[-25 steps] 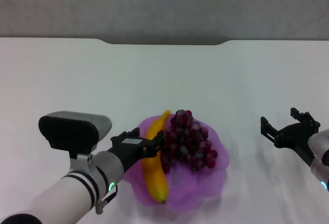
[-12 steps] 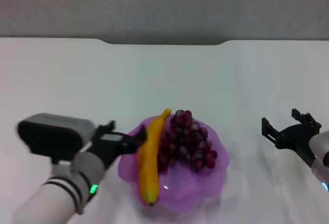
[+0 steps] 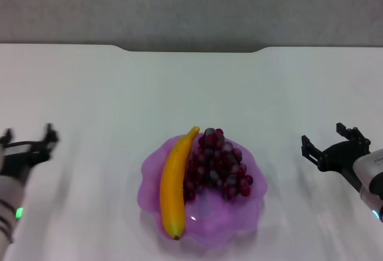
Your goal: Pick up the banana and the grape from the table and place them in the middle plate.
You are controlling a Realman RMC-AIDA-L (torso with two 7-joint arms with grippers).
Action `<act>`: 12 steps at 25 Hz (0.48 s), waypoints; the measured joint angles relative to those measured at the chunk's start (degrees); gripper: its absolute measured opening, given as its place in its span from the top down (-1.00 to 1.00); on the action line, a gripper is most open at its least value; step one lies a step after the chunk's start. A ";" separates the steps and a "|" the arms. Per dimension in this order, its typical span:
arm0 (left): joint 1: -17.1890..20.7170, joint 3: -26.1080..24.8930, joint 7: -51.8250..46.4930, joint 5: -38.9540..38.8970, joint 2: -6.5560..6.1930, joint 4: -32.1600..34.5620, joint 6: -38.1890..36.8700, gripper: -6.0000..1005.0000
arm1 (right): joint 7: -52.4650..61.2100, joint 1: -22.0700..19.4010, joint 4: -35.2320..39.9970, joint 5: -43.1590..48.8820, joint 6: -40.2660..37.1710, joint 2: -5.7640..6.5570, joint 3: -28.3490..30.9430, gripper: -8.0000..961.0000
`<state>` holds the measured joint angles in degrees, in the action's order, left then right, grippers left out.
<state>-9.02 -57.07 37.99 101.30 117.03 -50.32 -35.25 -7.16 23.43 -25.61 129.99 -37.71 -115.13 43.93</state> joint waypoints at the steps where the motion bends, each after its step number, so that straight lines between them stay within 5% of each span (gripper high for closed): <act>1: -0.05 -0.09 -3.74 2.74 0.00 2.20 -2.30 -0.65 | -0.12 0.07 -0.01 0.00 -0.29 -0.01 -0.04 -0.78; 7: -1.59 0.59 -36.52 22.98 0.26 21.11 -18.31 -0.64 | -0.16 0.19 -0.15 0.01 -2.41 -0.08 -0.71 -0.78; 12: -3.45 0.86 -47.83 29.91 0.26 30.76 -23.00 -0.63 | -0.67 0.18 0.31 0.80 -4.91 -0.07 -3.23 -0.79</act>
<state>-12.46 -56.21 -9.84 131.21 117.29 -19.56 -58.25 -7.83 23.61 -25.30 130.78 -42.62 -115.20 40.70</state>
